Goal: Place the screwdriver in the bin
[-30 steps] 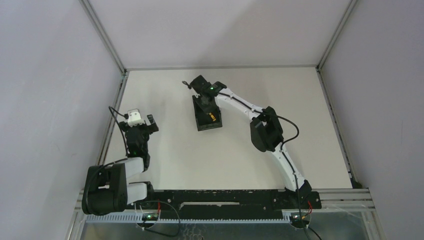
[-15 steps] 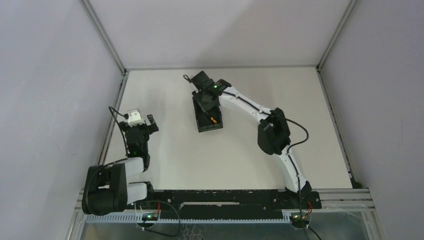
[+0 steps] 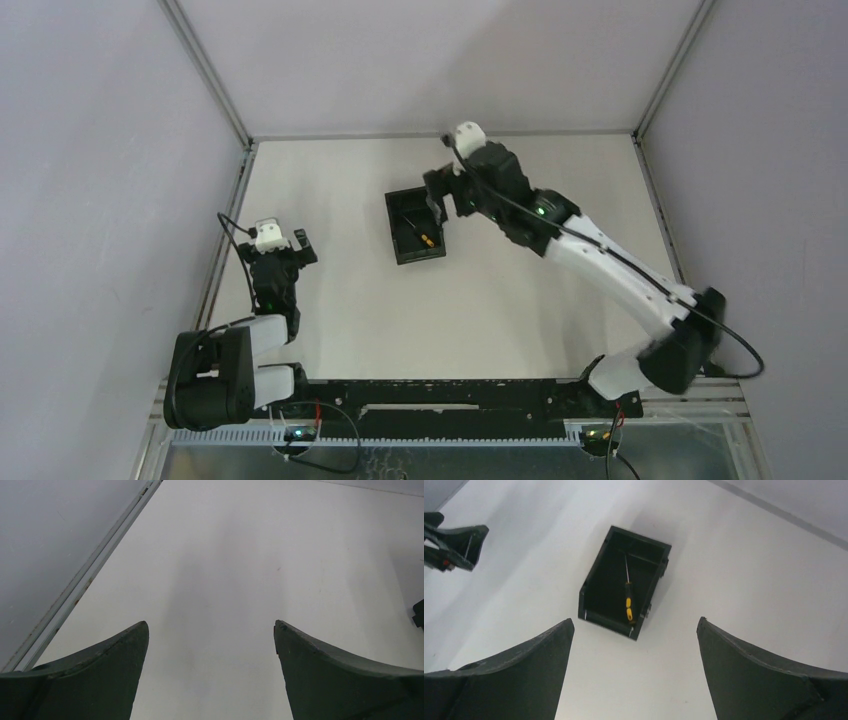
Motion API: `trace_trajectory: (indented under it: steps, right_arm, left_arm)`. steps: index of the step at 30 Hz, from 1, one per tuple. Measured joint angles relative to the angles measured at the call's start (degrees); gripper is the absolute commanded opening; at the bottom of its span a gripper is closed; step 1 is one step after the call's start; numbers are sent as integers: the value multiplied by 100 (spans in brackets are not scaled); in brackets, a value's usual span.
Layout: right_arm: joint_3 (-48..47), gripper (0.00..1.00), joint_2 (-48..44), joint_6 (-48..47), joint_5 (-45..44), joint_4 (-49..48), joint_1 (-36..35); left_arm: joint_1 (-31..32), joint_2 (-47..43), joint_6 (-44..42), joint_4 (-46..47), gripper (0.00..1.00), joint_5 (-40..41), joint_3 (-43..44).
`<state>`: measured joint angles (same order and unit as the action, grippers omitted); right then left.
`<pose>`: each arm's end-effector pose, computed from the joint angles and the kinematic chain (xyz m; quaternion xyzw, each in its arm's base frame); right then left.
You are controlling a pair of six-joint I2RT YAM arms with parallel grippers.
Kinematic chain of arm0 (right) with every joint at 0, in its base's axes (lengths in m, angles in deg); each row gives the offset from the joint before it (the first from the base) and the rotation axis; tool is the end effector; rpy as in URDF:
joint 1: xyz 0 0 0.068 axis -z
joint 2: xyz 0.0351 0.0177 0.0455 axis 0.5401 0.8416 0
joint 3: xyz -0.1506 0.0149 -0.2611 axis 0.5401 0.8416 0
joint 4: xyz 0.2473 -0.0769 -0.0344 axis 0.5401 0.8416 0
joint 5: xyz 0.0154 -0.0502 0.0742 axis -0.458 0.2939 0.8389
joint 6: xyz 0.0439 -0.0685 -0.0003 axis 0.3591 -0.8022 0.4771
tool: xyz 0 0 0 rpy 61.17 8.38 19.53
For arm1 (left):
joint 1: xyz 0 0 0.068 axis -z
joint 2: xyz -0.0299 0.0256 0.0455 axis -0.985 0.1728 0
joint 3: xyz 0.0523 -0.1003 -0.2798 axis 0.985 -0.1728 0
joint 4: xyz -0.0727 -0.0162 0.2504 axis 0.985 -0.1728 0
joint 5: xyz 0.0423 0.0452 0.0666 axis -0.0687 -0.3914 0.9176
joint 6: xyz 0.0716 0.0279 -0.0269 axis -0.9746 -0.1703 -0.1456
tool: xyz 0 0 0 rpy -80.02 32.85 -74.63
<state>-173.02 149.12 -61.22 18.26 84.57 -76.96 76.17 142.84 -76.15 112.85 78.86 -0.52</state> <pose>0.2745 0.2496 0.4098 -0.2638 0.8117 0.1299 0.5046 0.2359 0.0287 0.1891 -0.1015 0.7419 0.0753 0.6585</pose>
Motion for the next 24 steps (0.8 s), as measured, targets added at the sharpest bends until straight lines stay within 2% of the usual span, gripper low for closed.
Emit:
trace_trajectory:
  steps: [1,10,14,18,24]
  right_arm:
    - [680,99,-485,42,9,-286,13]
    - [3766,100,-2494,481,2,-1475,365]
    - [5145,100,-3838,750,-98,-1928,590]
    - [5932,100,-4763,1075,-308,-2006,857]
    - [6636,100,-5379,1521,-732,-1928,1029]
  left_arm:
    - [0,0,0,0,100,0,0]
    - [2,0,0,-2,100,0,0]
    - [0,0,0,-2,100,-2,0]
    - [0,0,0,-2,100,-2,0]
    - [0,0,0,-2,100,0,0]
